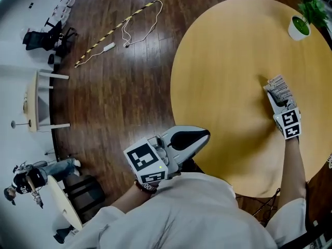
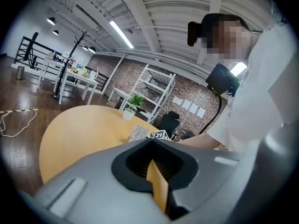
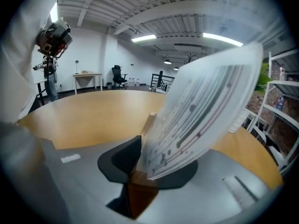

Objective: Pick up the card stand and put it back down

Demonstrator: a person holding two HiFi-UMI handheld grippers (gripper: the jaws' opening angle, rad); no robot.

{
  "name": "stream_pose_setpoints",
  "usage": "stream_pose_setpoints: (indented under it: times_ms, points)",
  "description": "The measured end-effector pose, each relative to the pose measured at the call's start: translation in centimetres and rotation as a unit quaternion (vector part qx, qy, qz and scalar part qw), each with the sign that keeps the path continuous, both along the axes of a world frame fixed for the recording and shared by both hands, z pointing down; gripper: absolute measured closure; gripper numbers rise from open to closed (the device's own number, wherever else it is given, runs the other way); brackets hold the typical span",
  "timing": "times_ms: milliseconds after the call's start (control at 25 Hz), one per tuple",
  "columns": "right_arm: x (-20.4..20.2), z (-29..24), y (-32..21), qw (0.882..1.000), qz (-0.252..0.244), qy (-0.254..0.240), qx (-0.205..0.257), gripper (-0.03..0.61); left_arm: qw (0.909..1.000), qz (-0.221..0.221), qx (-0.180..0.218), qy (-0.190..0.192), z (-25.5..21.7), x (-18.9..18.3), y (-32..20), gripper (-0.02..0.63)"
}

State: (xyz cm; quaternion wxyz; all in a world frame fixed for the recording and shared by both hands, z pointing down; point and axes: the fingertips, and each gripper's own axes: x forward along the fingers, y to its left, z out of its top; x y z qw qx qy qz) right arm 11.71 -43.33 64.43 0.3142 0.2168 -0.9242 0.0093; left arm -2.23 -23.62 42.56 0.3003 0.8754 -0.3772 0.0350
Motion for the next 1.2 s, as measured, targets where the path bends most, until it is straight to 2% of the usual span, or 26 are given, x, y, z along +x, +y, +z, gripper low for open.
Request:
stream_pose_setpoints:
  times_ms: [120,160,240,280,360,520,600,760,920,1000,1080,1200]
  points:
    - [0.5,0.7,-0.3,1.0,0.021,-0.01,-0.019,0.462,0.9999,0.011,-0.005,0.005,0.3,1.0,0.3,0.621]
    - [0.9,0.7,-0.5,0.999,0.04,-0.015,-0.023,0.433,0.9999,0.016,-0.004,0.006,0.3,1.2,0.6,0.621]
    - [2.2,0.7,-0.7,0.997,0.076,-0.02,-0.025,0.324,0.9996,0.028,0.002,-0.002,0.2,1.3,1.3,0.621]
    - [3.0,0.7,-0.5,0.996,0.089,-0.017,-0.026,0.292,0.9994,0.033,0.006,-0.01,0.1,1.1,1.7,0.621]
    - [4.8,0.9,0.7,0.994,0.105,-0.006,-0.027,0.286,0.999,0.035,0.016,-0.023,-0.2,0.3,2.2,0.621]
    - [8.7,0.7,5.5,0.988,0.154,0.008,-0.033,0.261,0.9993,0.016,0.034,-0.006,-1.1,-1.6,3.8,0.621]
    - [10.6,-0.4,9.1,0.978,0.203,-0.021,-0.035,0.261,0.9987,0.018,0.047,0.001,-1.6,-1.5,6.0,0.621]
    - [12.7,-6.2,17.0,0.946,0.295,-0.132,-0.028,0.264,0.9954,0.048,0.083,0.009,-3.3,-1.0,11.4,0.621]
    - [9.9,-13.9,23.4,0.916,0.331,-0.227,0.005,0.264,0.9889,0.074,0.128,0.014,-5.5,-3.2,16.7,0.621]
    - [7.1,-16.7,27.9,0.908,0.334,-0.252,0.021,0.265,0.9848,0.103,0.139,0.013,-5.3,-4.2,20.0,0.621]
    - [4.2,-18.9,33.1,0.908,0.329,-0.256,0.035,0.267,0.9794,0.14,0.145,0.012,-4.3,-4.9,23.7,0.621]
    - [-0.2,-23.0,41.4,0.916,0.293,-0.271,0.046,0.267,0.9781,0.161,0.131,0.017,-3.2,-6.3,29.4,0.621]
